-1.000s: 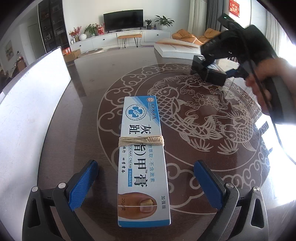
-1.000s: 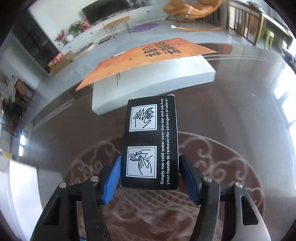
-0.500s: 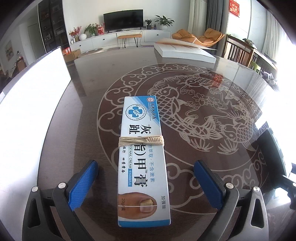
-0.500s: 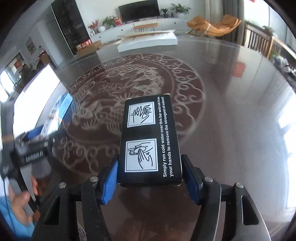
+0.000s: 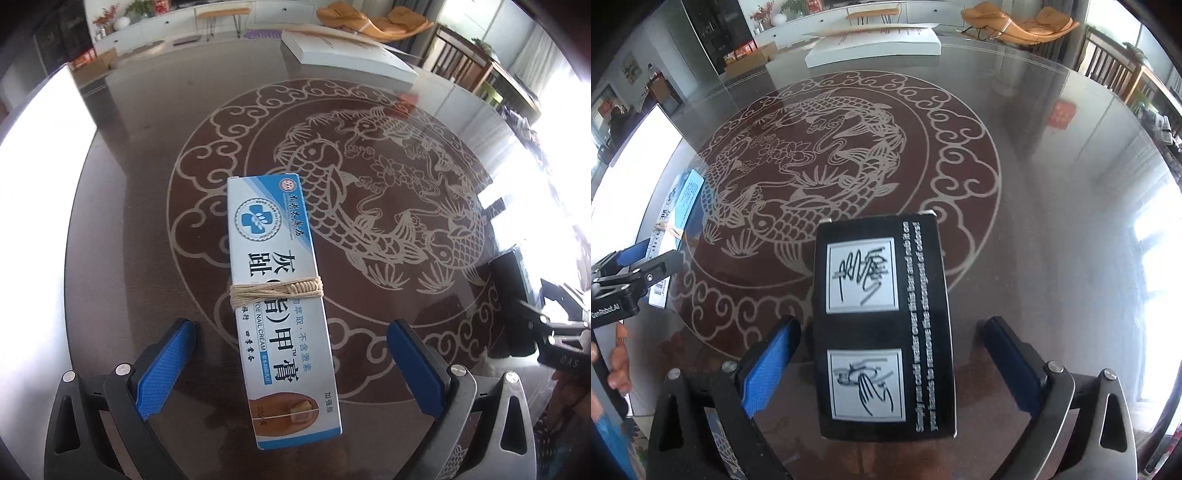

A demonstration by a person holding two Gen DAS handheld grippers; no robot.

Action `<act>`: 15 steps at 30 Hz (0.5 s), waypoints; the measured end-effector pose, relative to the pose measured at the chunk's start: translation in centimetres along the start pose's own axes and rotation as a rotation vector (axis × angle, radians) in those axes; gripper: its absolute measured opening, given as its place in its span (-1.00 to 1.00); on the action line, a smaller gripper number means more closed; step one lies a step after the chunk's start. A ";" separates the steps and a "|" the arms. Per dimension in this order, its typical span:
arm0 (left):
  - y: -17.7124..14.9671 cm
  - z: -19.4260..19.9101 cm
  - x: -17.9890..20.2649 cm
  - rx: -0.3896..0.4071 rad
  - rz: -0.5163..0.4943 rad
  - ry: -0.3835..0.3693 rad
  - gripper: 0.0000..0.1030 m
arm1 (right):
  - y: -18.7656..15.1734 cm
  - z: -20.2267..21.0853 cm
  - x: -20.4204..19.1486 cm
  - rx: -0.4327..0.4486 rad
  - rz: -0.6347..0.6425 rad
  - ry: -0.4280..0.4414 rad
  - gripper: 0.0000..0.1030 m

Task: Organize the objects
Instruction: 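Carry the cream box with the left gripper while the right gripper carries the black box to the bin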

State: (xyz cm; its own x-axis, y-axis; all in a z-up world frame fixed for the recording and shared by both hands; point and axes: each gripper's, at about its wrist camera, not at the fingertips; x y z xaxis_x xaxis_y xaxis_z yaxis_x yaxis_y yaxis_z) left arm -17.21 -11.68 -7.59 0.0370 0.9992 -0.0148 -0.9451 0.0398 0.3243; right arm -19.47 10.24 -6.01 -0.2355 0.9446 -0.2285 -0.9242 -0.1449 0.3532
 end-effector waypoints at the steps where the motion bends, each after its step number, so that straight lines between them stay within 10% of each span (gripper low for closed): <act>1: 0.1 0.3 0.1 0.030 -0.021 -0.019 0.55 | 0.1 0.3 0.0 0.012 0.005 -0.004 0.58; 2: 0.2 0.7 0.3 0.064 -0.052 0.030 -0.12 | 0.2 0.5 0.1 0.017 0.010 -0.010 0.28; 15: -6.0 11.6 -2.7 0.316 0.124 -0.210 -0.19 | -1.6 6.0 -2.9 0.083 -0.057 0.211 0.15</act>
State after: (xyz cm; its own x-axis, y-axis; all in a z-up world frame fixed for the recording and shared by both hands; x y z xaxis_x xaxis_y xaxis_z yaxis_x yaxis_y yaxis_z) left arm -7.91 -14.62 1.48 0.0250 0.9738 0.2260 -0.8015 -0.1156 0.5867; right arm -15.49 9.55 -0.45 -0.2488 0.8669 -0.4319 -0.9122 -0.0598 0.4055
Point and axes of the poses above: each gripper's, at about its wrist camera, not at the fingertips, and z roughly against the way its jaws point, x to its right, y to its top, and after that the axes turned 9 degrees about y, right-handed
